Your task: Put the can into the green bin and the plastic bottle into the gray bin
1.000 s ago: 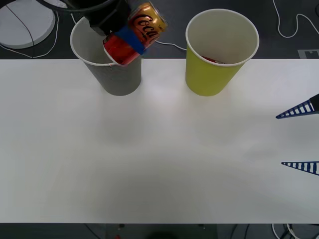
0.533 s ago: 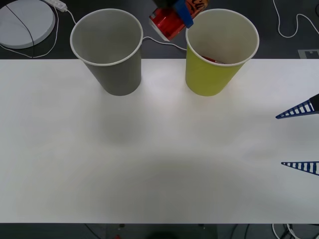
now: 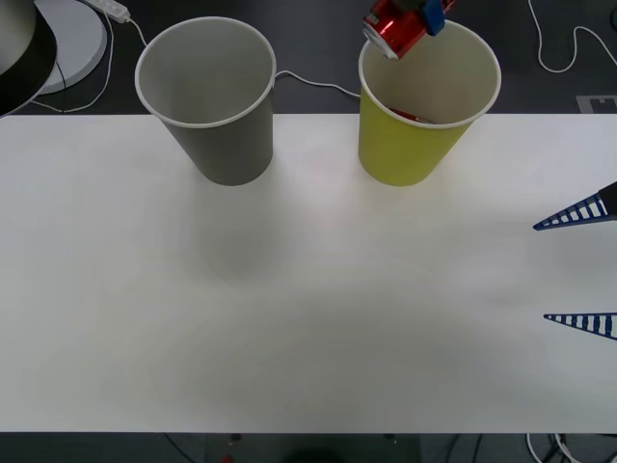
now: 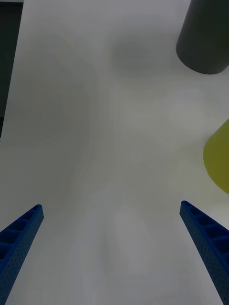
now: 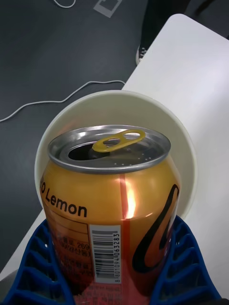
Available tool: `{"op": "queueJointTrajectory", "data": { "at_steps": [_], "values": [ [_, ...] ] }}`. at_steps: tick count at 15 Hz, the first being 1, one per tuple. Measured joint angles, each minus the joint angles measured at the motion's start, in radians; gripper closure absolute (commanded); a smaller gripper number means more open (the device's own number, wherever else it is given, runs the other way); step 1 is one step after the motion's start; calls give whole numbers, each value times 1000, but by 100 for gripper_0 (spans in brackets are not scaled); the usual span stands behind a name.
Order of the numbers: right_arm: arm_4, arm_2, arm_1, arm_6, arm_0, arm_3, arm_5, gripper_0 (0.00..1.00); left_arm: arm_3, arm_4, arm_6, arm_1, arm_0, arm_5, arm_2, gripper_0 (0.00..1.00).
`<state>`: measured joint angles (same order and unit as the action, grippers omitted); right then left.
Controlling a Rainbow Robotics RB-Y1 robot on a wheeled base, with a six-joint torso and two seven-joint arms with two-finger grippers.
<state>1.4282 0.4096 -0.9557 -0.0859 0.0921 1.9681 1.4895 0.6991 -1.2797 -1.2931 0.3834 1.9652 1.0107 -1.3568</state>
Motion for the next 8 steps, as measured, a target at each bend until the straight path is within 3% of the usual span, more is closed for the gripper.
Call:
{"op": "queueJointTrajectory", "data": {
  "at_steps": [4,8],
  "values": [
    [0,0,0,0,0,0,0,0,-150,10,-1,-129,10,-72,-22,100],
    [0,0,0,0,0,0,0,0,-197,13,-1,-179,10,-102,-35,100]
  ]
}}
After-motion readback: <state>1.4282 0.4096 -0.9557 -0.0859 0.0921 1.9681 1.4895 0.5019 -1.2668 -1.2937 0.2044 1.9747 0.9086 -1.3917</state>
